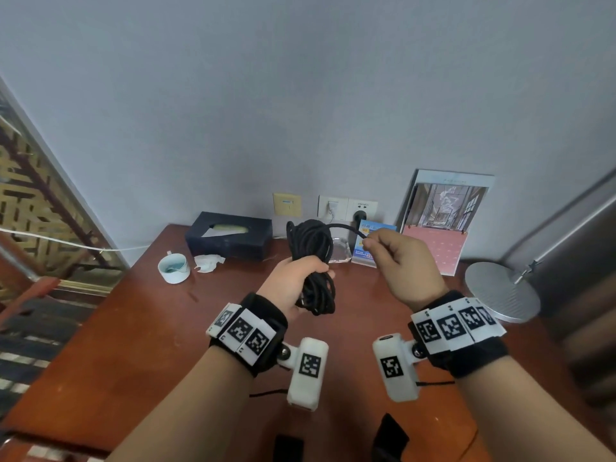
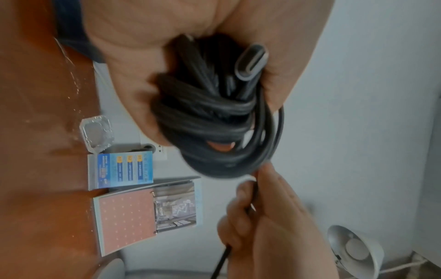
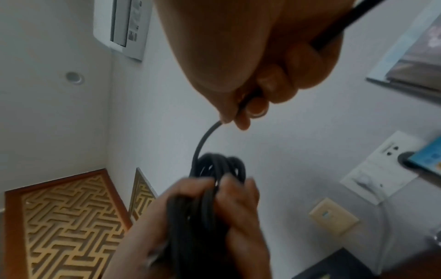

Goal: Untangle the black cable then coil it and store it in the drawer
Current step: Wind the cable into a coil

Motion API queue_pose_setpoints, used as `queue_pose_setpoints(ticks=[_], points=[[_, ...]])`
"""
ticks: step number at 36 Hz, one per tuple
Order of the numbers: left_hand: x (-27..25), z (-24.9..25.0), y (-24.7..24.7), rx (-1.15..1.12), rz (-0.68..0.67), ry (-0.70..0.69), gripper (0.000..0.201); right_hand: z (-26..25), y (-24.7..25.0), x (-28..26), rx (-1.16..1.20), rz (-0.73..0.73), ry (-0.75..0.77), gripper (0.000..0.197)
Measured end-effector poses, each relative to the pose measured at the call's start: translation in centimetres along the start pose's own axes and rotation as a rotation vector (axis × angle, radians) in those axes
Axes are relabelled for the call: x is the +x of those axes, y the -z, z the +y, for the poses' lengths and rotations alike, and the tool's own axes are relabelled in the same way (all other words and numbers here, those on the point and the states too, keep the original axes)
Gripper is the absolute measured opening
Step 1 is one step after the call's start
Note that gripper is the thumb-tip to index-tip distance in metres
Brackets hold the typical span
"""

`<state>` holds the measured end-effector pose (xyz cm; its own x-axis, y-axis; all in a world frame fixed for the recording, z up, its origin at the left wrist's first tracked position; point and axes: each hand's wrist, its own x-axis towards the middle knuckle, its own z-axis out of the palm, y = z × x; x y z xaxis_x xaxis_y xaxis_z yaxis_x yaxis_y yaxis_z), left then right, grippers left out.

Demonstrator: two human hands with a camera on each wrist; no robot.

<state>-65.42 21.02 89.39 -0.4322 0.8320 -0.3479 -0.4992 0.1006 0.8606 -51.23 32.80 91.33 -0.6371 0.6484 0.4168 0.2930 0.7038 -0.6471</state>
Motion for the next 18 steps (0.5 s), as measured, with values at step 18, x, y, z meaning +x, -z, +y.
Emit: queue_pose_setpoints(ticks=[18], points=[[-1.5,0.8,-1.8,-0.019,-0.049,-0.189,0.018,-2.9,-1.6,-0.4,0.011,-0.339,0.062,0.052]])
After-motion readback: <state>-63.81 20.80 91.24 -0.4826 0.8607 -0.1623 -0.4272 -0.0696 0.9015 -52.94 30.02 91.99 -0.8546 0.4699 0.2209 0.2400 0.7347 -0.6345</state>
